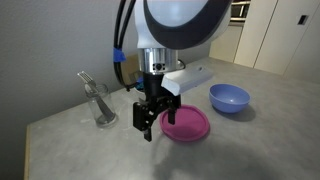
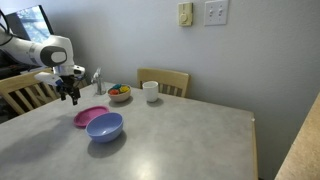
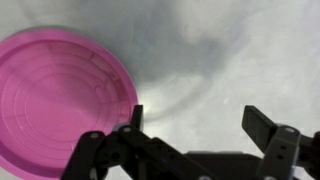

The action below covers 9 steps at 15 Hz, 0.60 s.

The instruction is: Put the pink lid on the bowl

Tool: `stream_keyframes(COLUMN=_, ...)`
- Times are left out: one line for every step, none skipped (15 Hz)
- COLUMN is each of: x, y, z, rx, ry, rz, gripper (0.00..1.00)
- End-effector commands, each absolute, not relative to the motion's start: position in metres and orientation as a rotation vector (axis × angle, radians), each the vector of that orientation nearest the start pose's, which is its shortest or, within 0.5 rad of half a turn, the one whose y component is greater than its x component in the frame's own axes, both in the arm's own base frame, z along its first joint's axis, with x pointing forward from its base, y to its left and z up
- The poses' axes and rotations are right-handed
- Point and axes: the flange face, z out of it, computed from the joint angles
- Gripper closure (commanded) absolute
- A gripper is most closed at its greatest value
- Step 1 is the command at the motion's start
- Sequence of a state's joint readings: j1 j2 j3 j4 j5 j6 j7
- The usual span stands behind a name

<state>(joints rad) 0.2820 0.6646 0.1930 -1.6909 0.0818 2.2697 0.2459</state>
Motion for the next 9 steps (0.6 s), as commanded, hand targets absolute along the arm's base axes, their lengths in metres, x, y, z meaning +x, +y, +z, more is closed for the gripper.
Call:
stream_keyframes(x=0.584, y=0.277, z=0.202, rx=-3.035, ry=-0.101, rz=0.302, gripper=0.00)
stream_keyframes(x=0.586, y=0.273, z=0.193, rx=-3.042, ry=-0.092, rz=0.317, gripper=0.00)
stream_keyframes(x=0.586, y=0.268, z=0.187, rx=-3.053, ry=-0.084, rz=0.330, gripper=0.00)
stream_keyframes(x=0.589, y=0.262, z=0.179, rx=-3.068, ry=-0.090, rz=0.334, gripper=0.00)
stream_keyframes(x=0.592, y=0.257, z=0.173, rx=-3.082, ry=-0.090, rz=0.339, gripper=0.00)
stream_keyframes(x=0.596, y=0.254, z=0.169, rx=-3.092, ry=-0.094, rz=0.342, gripper=0.00)
stream_keyframes(x=0.598, y=0.251, z=0.166, rx=-3.100, ry=-0.103, rz=0.344, gripper=0.00)
stream_keyframes(x=0.601, y=0.249, z=0.162, rx=-3.107, ry=-0.111, rz=0.350, gripper=0.00)
stream_keyframes(x=0.602, y=0.248, z=0.159, rx=-3.111, ry=-0.120, rz=0.353, gripper=0.00)
